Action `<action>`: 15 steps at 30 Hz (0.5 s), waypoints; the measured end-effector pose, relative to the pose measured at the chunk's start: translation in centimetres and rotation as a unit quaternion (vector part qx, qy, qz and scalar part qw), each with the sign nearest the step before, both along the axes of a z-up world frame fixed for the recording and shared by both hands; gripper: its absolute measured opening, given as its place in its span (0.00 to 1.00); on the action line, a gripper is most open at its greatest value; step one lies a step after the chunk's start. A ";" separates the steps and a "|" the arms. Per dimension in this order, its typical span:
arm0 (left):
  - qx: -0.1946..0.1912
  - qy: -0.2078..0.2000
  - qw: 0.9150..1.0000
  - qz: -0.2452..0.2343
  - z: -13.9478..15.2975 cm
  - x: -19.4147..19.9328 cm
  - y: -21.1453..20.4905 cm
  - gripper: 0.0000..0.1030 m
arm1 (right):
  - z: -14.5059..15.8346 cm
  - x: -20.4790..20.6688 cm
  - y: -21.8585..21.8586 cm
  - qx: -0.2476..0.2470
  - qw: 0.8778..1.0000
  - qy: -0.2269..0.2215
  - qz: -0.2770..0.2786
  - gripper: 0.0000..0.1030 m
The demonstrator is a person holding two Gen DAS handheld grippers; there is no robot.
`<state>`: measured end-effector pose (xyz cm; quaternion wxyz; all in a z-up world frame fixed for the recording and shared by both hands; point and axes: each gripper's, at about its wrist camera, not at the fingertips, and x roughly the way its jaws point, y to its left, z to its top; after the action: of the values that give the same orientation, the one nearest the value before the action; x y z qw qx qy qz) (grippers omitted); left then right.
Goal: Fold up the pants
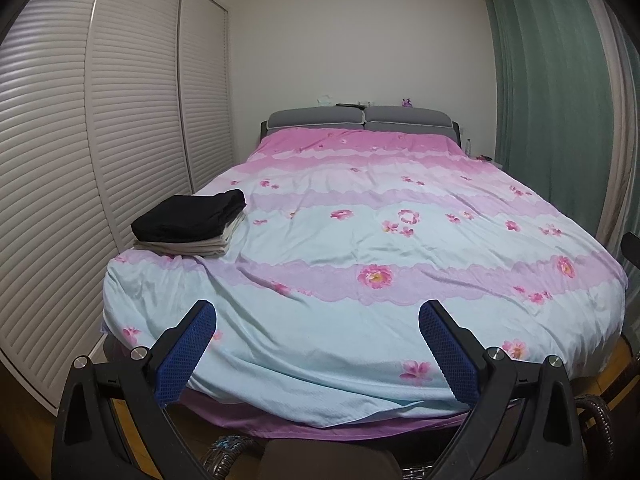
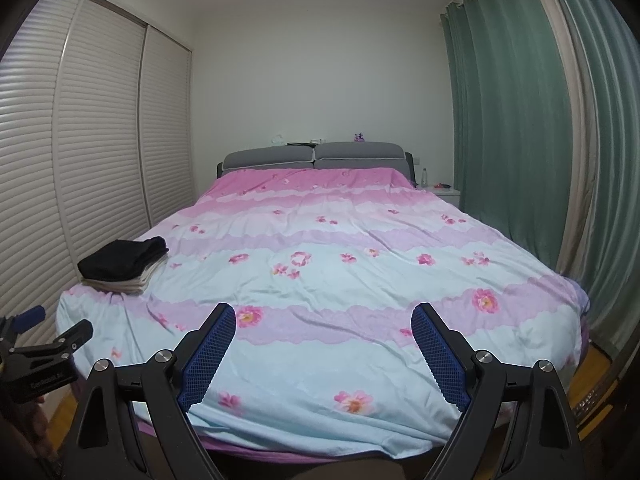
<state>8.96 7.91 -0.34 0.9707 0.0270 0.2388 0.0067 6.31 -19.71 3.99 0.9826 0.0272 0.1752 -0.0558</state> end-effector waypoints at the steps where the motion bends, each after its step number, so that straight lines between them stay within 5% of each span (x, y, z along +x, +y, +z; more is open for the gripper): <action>1: 0.000 -0.001 1.000 0.000 0.0 0.0 0.0 1.00 | 0.0 0.0 0.0 -0.001 1.000 0.000 0.000 0.87; 15: 0.005 -0.001 1.000 -0.005 0.1 0.1 0.0 1.00 | -0.2 0.0 -0.2 0.001 1.000 0.005 0.004 0.87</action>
<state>9.07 7.91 -0.25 0.9708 0.0333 0.2376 0.0031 6.27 -19.90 3.80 0.9818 0.0272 0.1805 -0.0517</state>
